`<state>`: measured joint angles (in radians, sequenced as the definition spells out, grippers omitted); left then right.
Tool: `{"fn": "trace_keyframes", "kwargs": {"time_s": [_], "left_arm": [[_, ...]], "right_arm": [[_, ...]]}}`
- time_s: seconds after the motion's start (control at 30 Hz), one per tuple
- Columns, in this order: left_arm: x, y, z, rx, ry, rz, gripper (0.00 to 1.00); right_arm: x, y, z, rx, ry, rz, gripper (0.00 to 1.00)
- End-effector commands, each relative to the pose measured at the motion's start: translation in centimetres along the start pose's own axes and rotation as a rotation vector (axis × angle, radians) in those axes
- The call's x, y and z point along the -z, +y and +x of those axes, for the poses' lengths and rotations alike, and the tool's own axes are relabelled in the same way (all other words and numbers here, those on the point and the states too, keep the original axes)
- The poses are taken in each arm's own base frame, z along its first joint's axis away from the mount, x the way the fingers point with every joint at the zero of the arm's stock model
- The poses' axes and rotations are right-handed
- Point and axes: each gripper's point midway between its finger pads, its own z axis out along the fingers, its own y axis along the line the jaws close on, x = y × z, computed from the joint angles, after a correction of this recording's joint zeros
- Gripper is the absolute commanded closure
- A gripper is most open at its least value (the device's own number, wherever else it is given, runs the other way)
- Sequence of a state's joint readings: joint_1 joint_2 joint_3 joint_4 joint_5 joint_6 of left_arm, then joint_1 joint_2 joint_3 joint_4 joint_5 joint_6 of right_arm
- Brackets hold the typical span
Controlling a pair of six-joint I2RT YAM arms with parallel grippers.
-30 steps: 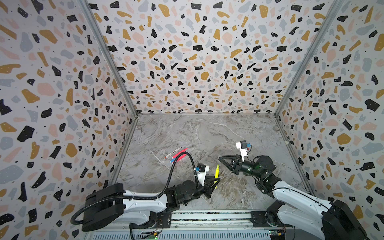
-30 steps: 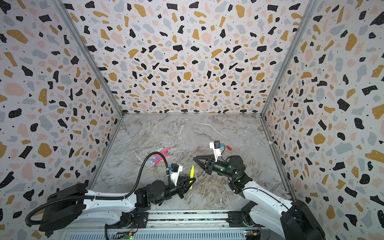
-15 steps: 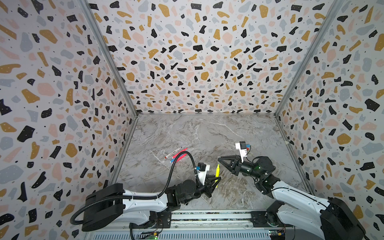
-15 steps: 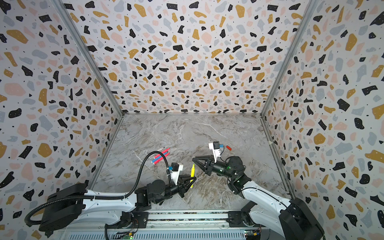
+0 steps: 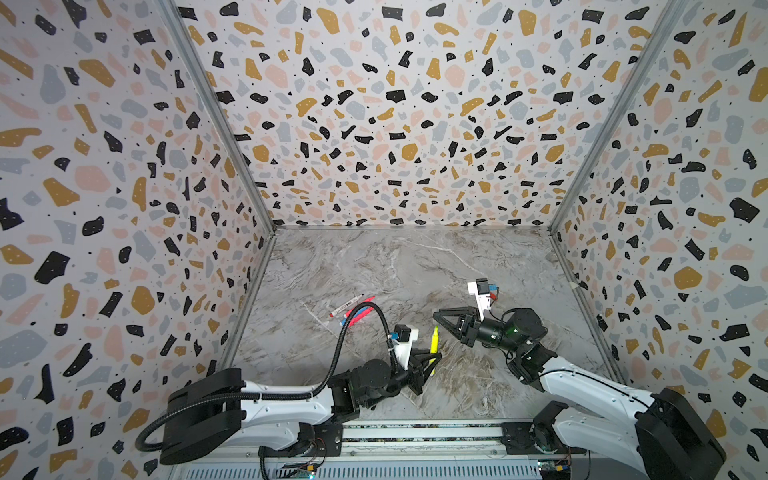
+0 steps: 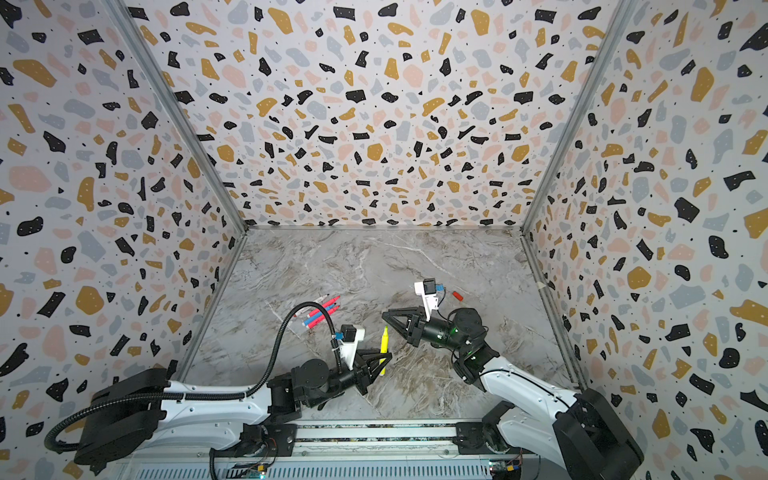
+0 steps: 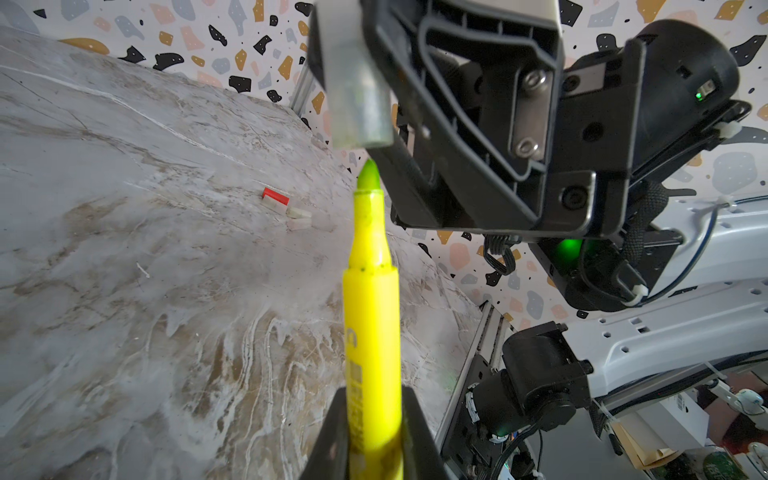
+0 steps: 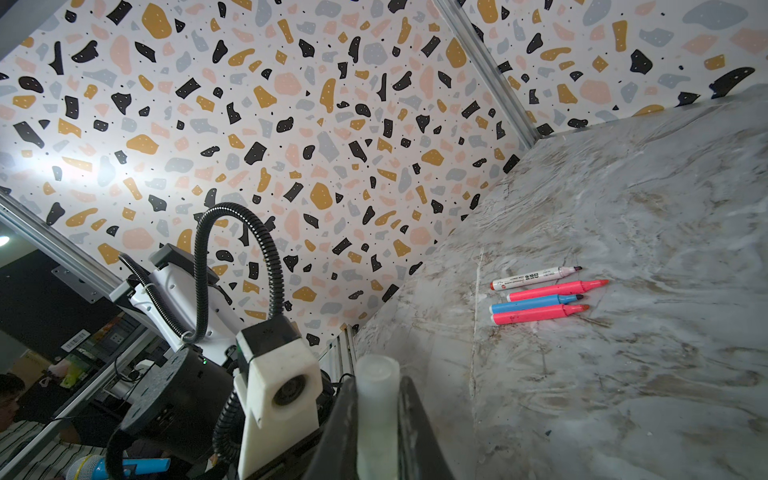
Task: Insert the pens into the pen caps
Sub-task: 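Carry the cap with the right gripper over the held highlighter tip, then push the cap onto the highlighter tip while the left gripper holds it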
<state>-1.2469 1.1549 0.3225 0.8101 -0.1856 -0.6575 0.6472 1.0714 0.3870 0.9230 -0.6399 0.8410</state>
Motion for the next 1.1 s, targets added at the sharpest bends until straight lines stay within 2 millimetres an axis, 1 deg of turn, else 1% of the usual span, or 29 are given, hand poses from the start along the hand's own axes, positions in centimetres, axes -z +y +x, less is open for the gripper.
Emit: {"fn": "trace_keyframes", "kwargs": {"time_s": [0.0,0.17,0.3,0.43,0.53,0.63,0.7,0.77,0.83,0.9,0.93,0.97,1.03,1.07], "left_arm": [[0.1,-1.2,-2.1,-0.018,-0.065,0.021,1.0],[0.1,-0.9,-2.3,-0.025,-0.072,-0.001,1.0],[0.3,-1.0,-2.8,-0.022,-0.09,0.001,1.0],[0.6,-1.5,-3.6,-0.02,-0.119,0.02,1.0],[1.3,-2.2,-4.5,-0.005,-0.167,0.067,1.0],[2.2,-2.3,-5.4,0.011,-0.219,0.086,1.0],[2.5,-2.4,-5.8,0.011,-0.233,0.083,1.0],[2.5,-2.5,-6.1,-0.002,-0.233,0.078,1.0],[2.5,-2.5,-6.1,-0.016,-0.227,0.074,1.0],[2.5,-2.3,-5.7,-0.031,-0.215,0.065,1.0],[2.5,-2.2,-5.5,-0.041,-0.207,0.06,1.0],[2.5,-1.9,-5.2,-0.052,-0.196,0.051,1.0],[2.6,-1.4,-4.5,-0.075,-0.17,0.032,1.0],[2.7,-1.1,-4.2,-0.084,-0.159,0.023,1.0]], "right_arm": [[0.1,1.6,-0.2,0.026,-0.009,-0.057,0.89],[0.2,2.4,0.8,0.027,0.003,-0.08,0.89],[0.2,2.4,1.9,0.015,0.017,-0.077,0.89],[0.3,2.3,2.9,0.002,0.015,-0.08,0.88],[0.3,2.6,3.3,0.001,0.014,-0.09,0.87],[0.2,3.4,3.6,0.015,0.017,-0.119,0.86],[0.1,3.9,4.1,0.027,0.028,-0.137,0.84],[0.0,4.4,4.6,0.038,0.045,-0.155,0.78],[0.1,4.9,4.5,0.057,0.051,-0.169,0.67],[0.4,5.0,3.6,0.081,0.021,-0.145,0.51],[0.6,5.2,2.8,0.103,-0.002,-0.125,0.42],[0.7,5.4,1.8,0.131,-0.021,-0.101,0.35],[0.9,5.5,0.2,0.185,-0.024,-0.04,0.31],[0.9,5.6,-0.8,0.217,-0.021,-0.01,0.31]]}}
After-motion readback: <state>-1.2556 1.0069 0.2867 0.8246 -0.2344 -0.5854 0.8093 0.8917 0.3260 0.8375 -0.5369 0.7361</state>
